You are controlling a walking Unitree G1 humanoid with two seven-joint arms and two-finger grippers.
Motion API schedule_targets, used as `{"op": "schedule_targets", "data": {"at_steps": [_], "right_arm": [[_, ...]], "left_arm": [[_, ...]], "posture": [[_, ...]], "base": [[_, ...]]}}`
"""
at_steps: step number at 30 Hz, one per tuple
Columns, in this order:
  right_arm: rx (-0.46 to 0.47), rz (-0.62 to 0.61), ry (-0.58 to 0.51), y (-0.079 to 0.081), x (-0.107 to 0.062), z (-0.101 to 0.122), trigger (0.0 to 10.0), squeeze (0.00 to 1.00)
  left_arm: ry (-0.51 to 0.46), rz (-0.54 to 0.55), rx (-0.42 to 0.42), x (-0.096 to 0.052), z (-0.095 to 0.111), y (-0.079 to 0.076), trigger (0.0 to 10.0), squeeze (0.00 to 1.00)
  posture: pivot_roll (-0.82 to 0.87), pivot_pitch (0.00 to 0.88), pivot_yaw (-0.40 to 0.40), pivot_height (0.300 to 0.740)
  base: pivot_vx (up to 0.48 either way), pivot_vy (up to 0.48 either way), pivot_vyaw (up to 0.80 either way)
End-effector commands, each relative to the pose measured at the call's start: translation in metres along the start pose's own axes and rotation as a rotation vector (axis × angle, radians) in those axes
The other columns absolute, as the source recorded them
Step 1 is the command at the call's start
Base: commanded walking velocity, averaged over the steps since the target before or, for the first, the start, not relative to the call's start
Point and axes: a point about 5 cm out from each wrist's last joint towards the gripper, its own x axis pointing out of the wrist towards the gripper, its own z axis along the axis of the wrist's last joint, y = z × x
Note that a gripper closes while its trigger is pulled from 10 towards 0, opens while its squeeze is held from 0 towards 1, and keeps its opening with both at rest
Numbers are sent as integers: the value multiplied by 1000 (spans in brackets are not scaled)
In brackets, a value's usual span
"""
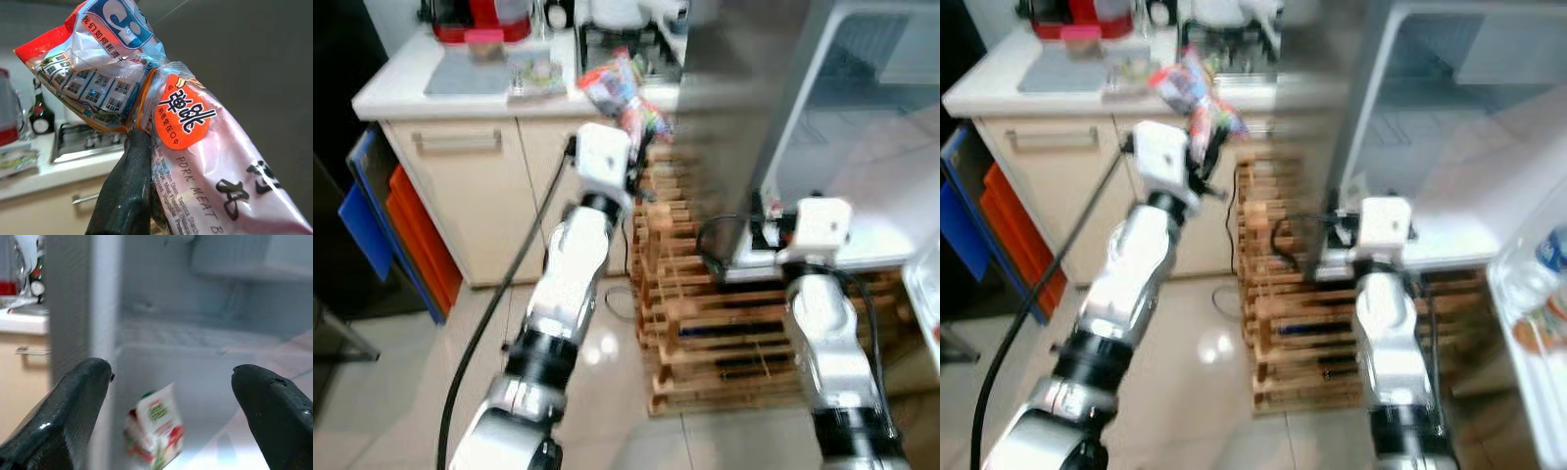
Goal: Restocking fridge
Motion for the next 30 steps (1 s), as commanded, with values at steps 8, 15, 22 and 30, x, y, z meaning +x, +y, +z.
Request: {"op": "schedule_targets", "data": {"at_steps": [8, 15, 22, 30], "right_arm": [[-31, 76, 38, 6, -2, -7, 10000, 0], [-212, -46, 282, -47, -30, -55, 10000, 0], [-261, -219, 457, -89, -52, -84, 10000, 0], [-321, -326, 569, -123, -70, -103, 10000, 0]], "left_arm": [[95, 61, 16, -13, -21, 17, 10000, 0], [114, 56, 36, -18, -26, 17, 10000, 0], [126, 54, 39, -20, -29, 17, 10000, 0], [131, 43, 46, -19, -30, 16, 10000, 0]], "posture": [[-153, 0, 14, 740], [-158, 0, 6, 740], [-168, 0, 9, 740], [-175, 0, 14, 740]], "base": [[0, 0, 0], [0, 0, 0], [0, 0, 0], [0, 0, 0]]}}
